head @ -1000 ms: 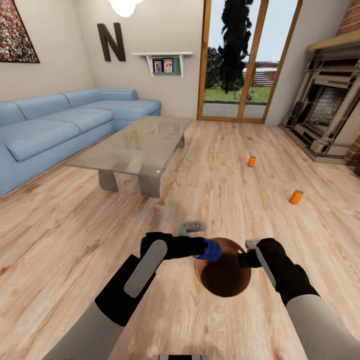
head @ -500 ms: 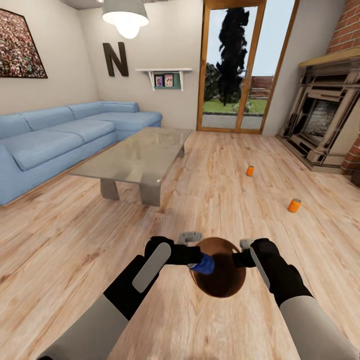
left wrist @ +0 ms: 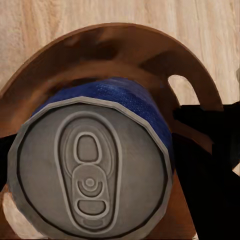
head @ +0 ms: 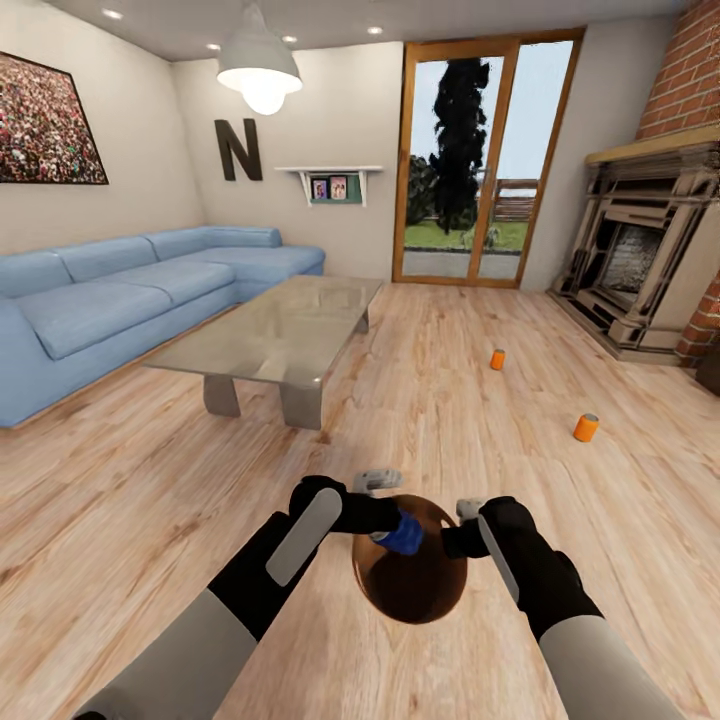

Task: Put the three can of soda from the living room inside the tash can in the kitchen.

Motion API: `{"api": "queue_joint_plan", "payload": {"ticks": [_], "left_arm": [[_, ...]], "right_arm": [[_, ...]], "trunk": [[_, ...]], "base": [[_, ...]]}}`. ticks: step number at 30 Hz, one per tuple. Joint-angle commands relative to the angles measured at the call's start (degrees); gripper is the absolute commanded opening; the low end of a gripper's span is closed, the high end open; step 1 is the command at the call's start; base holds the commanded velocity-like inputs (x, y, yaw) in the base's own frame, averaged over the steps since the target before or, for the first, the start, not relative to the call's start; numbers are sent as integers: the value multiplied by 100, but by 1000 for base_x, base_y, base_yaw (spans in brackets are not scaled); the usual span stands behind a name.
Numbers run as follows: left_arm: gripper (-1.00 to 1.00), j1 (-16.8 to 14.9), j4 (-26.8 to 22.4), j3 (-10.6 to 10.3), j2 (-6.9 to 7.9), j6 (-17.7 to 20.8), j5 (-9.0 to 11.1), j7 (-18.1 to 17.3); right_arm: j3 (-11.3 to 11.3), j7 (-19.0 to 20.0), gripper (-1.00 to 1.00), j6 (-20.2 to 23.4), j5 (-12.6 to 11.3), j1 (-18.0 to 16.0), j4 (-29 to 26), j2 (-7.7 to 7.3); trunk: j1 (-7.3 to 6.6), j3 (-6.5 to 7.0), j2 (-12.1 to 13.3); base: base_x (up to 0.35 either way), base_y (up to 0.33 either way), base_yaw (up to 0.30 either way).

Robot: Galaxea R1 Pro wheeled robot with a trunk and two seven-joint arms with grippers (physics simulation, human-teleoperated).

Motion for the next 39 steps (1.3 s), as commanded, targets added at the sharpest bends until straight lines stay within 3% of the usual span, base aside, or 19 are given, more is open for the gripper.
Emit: {"api": "queue_joint_plan", "payload": {"ticks": [1,7,12,13,24,27,36,39], "left_arm": [[-100,-19,155,0,0,0,-4,-7],[-100,-149,541,-84,-5,10,-7,-11],[-100,-160,604,-214,8,-15,-7,-13],[100,-159,606,-228,7,-19,-9,-13],[100,-157,542,-282,42,-172,-22,18],[100,-145,429,-265,61,-214,-23,42],[100,-35,-410,-203,110,-309,-25,44],[100,184,-919,46,247,-452,-29,43]], "right_arm": [[-3,25,-100,4,-78,4,-22,-3],[-10,30,-100,4,-87,41,-175,-15],[-12,30,-100,4,-85,46,-216,-19],[-12,30,-100,4,-84,47,-219,-19],[-20,30,-100,4,-76,48,-291,-19],[-24,30,-100,4,-76,48,-292,-19],[-73,23,-100,4,-64,42,-274,-48],[-89,22,-100,4,-63,40,-245,-102]], "trunk": [[-3,23,1],[-18,156,10],[-18,156,10],[-18,156,10],[-18,156,10],[-26,223,14],[-49,418,26],[-57,475,30]], "base": [[0,0,0],[0,0,0],[0,0,0],[0,0,0],[0,0,0],[0,0,0],[0,0,-44],[0,0,-223]]}}
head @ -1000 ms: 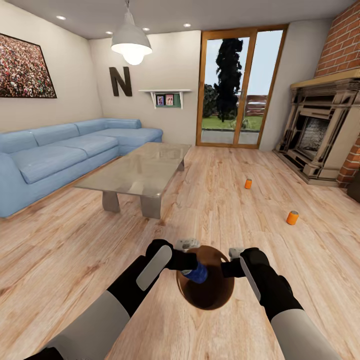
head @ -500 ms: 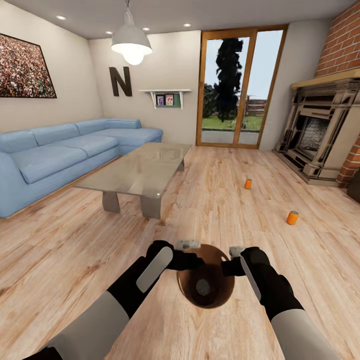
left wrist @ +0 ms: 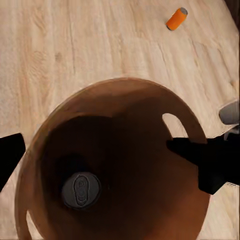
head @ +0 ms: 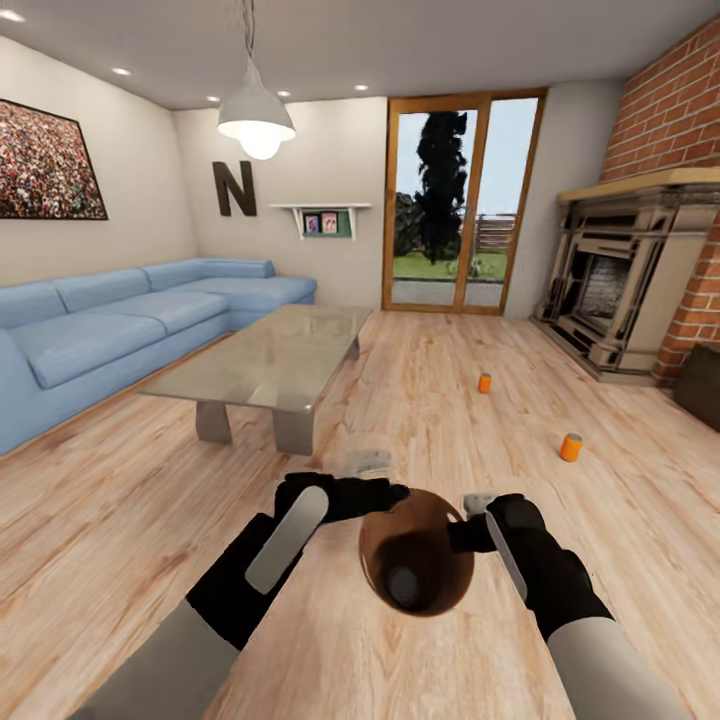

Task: Put the three can of soda from the living room inside the tash can in the kitchen.

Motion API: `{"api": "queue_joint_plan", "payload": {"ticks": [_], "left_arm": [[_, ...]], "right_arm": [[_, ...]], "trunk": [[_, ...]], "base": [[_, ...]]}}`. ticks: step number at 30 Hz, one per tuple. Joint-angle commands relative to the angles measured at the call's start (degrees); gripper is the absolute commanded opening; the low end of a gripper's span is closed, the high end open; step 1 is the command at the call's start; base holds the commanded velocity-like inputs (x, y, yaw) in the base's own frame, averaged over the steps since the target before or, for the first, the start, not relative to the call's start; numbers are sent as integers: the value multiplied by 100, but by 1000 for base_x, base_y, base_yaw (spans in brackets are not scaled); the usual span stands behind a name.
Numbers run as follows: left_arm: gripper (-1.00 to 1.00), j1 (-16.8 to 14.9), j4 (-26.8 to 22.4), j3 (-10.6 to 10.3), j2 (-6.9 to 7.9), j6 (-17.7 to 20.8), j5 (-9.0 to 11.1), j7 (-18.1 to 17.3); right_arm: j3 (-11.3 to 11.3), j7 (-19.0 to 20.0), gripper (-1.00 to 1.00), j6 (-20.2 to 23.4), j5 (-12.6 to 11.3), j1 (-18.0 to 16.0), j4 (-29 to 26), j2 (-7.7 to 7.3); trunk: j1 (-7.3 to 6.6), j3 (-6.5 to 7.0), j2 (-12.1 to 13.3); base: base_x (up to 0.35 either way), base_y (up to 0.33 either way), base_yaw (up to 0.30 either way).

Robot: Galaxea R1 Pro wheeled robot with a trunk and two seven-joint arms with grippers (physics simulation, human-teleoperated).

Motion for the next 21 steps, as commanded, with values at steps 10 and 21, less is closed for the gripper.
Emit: {"api": "queue_joint_plan", "payload": {"ticks": [10,21], "left_arm": [[100,1537,600,1924,718,-979,26,-39],[100,1672,1750,1942,717,-1823,1,-248]], "right_arm": [[-11,1044,-100,4,-89,-48,159,-1282],[-14,1680,-100,4,-103,-100,164,-1881]], "trunk": [[-58,115,89],[-58,88,89]], "base": [[1,0,-265],[252,-88,-277]]}}
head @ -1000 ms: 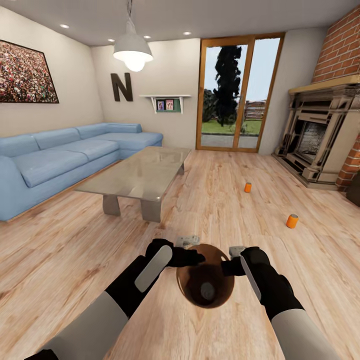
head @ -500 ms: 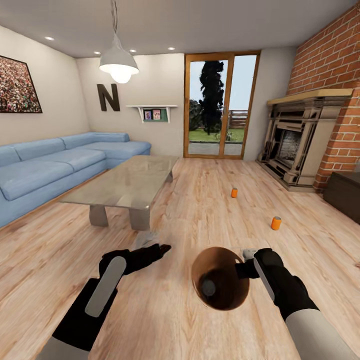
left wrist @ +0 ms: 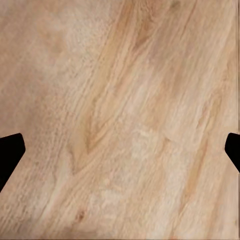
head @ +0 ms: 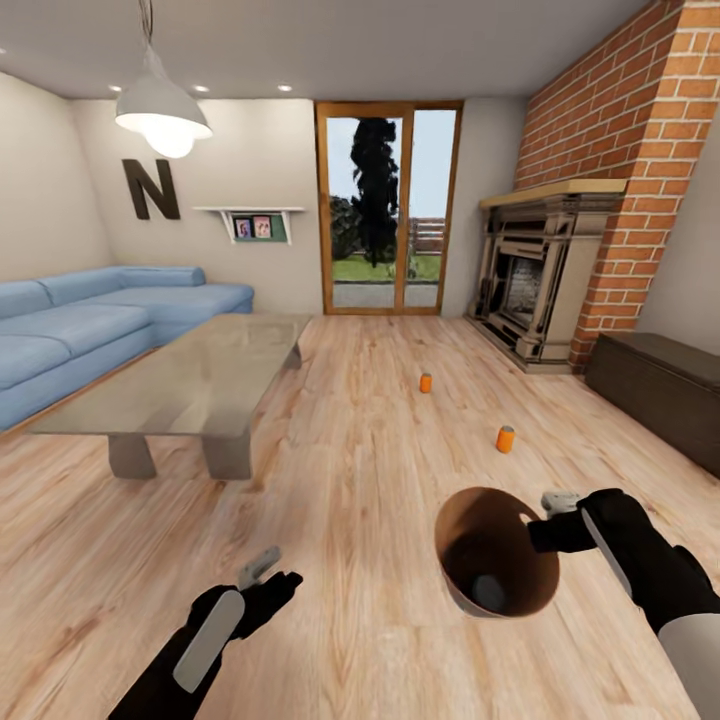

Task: Put the three can of soda from the living room inside the tash can in the kitchen.

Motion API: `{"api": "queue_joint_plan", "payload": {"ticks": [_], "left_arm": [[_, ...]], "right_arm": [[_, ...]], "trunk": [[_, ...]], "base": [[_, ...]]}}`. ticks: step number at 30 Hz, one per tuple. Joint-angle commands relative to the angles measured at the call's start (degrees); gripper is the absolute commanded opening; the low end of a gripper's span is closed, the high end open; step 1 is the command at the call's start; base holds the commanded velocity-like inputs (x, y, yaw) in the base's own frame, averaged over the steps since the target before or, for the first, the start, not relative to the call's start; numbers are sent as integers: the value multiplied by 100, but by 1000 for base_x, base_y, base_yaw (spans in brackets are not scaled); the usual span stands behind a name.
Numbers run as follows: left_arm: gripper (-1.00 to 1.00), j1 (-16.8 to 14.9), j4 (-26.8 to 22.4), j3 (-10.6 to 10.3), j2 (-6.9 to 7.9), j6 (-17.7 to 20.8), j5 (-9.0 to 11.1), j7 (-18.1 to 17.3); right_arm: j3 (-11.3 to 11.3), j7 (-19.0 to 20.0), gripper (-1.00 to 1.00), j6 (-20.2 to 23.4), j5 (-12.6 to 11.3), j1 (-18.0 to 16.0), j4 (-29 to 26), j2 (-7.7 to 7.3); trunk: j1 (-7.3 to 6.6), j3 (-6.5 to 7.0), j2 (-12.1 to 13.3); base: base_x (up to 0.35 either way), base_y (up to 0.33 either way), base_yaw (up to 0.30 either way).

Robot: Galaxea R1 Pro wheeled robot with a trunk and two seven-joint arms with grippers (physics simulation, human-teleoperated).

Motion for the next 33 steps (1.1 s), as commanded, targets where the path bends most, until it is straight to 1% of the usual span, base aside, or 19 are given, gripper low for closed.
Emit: {"api": "queue_joint_plan", "payload": {"ticks": [1,2,4,6,8,10,14,16,19,20,21,22,24,30,33], "left_arm": [[100,1,12,-2,-6,-4,0,-1],[100,1,16,-3,-10,-6,0,-2],[100,2,29,-22,-22,-8,-4,-2],[100,2,43,-205,-51,-16,-105,-1],[100,2,52,-336,-85,-77,-177,21],[100,2,51,-408,-99,-136,-209,67],[100,-3,10,-447,-115,-152,-188,176],[100,-3,120,-451,-145,-181,-188,184],[100,-11,463,-454,-285,-239,-224,187],[100,-12,509,-454,-307,-257,-228,186],[100,-14,640,-451,-366,-394,-217,178],[100,-15,663,-454,-379,-432,-219,176],[100,-15,698,-470,-395,-542,-241,198],[100,-15,703,-476,-399,-561,-233,187],[100,-15,641,-489,-378,-561,-231,185]], "right_arm": [[-5,59,-100,8,-56,-3,-1,-39],[-5,92,-100,8,-55,-3,-1,-57],[-6,296,-100,8,-54,-5,-1,-98],[-10,599,-100,8,-42,-1,-1,-157],[-8,712,-100,8,-20,7,2,-174],[-2,768,-100,8,0,11,5,-178],[3,795,-100,8,6,15,7,-170],[3,796,-100,8,-4,15,8,-167],[4,797,-100,8,-7,15,8,-162],[4,799,-100,8,-9,15,8,-163],[-2,800,-100,8,-19,16,8,-163],[-3,797,-100,8,-14,16,8,-162],[3,755,-100,8,0,21,8,-156],[1,744,-100,8,2,24,8,-155],[2,694,-100,8,6,24,3,-155]], "trunk": [[0,-2,0],[0,-4,0],[0,-9,0],[0,-15,0],[0,-20,0],[0,-23,0],[0,-25,0],[0,-25,0],[0,-25,0],[0,-25,0],[0,-25,0],[0,-25,0],[0,-25,0],[0,-25,0],[0,-25,0]], "base": [[318,-159,-277],[319,-163,-277],[320,-173,-276],[321,-181,-228],[321,-184,-138],[321,-187,-71],[322,-189,-24],[322,-189,-8],[322,-188,-56],[322,-179,-153],[322,-144,-248],[322,-135,-265],[323,-125,-283],[328,-87,-293],[334,-75,-294]]}}
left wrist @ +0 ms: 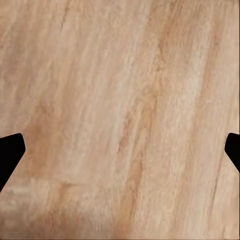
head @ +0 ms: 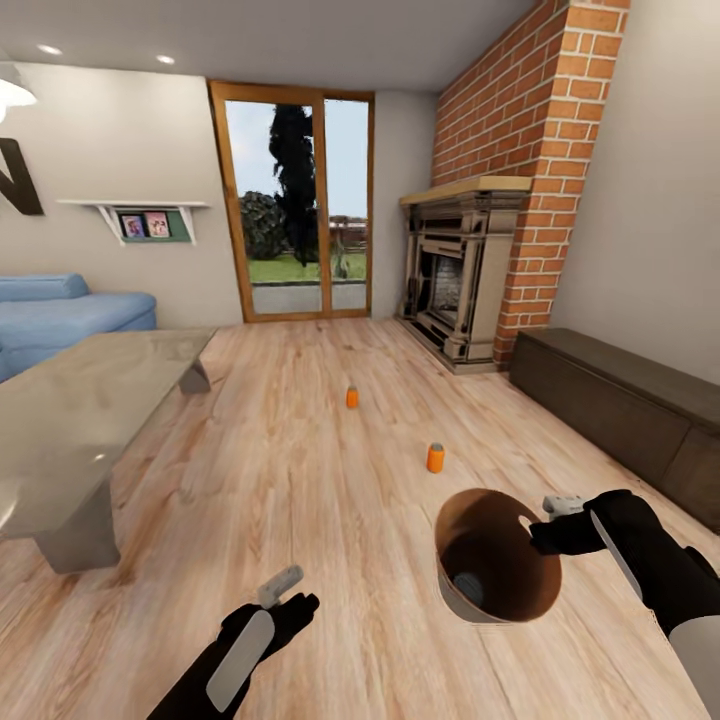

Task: Put the three can of soda from the living room inside the tash can in the kitchen.

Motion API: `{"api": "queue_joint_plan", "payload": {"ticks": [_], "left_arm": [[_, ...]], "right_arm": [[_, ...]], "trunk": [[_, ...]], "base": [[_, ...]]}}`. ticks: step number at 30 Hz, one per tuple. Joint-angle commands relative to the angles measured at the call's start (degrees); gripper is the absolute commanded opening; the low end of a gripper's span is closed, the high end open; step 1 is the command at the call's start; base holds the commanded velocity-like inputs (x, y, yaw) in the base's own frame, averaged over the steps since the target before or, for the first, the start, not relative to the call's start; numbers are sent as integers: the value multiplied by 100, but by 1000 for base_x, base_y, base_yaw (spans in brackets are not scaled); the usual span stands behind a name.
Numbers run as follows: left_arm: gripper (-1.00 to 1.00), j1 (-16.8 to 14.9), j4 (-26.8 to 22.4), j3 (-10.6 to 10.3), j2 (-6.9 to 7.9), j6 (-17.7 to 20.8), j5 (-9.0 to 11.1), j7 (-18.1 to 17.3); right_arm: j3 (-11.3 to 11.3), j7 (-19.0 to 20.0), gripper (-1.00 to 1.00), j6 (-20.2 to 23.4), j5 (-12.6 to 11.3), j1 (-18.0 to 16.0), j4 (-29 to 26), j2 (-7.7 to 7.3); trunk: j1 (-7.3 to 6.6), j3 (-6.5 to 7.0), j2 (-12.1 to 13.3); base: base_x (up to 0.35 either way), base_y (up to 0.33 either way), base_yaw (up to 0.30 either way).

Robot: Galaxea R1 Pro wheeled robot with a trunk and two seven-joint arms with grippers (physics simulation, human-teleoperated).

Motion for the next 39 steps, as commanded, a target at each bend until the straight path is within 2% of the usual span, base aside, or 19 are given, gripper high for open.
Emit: {"api": "queue_joint_plan", "payload": {"ticks": [1,16,19,33,39], "left_arm": [[100,0,-6,-2,0,1,1,0],[100,0,-9,-23,-8,5,-12,-1],[100,0,18,-28,-9,5,-8,-4],[100,0,44,-19,-9,5,-15,-4],[100,0,44,-19,16,19,-7,-1]], "right_arm": [[-6,25,-100,13,-69,-3,-2,0],[-2,18,-100,13,-65,5,-64,0],[-10,1,-100,-122,-78,6,-66,1],[0,-7,-100,-159,-65,10,-87,3],[8,15,-100,-206,-60,34,-126,5]], "trunk": [[0,1,0],[0,1,0],[0,1,0],[0,1,0],[0,1,0]], "base": [[335,-104,-294],[335,-116,-56],[335,-130,-25],[335,-162,-273],[338,-92,-97]]}}
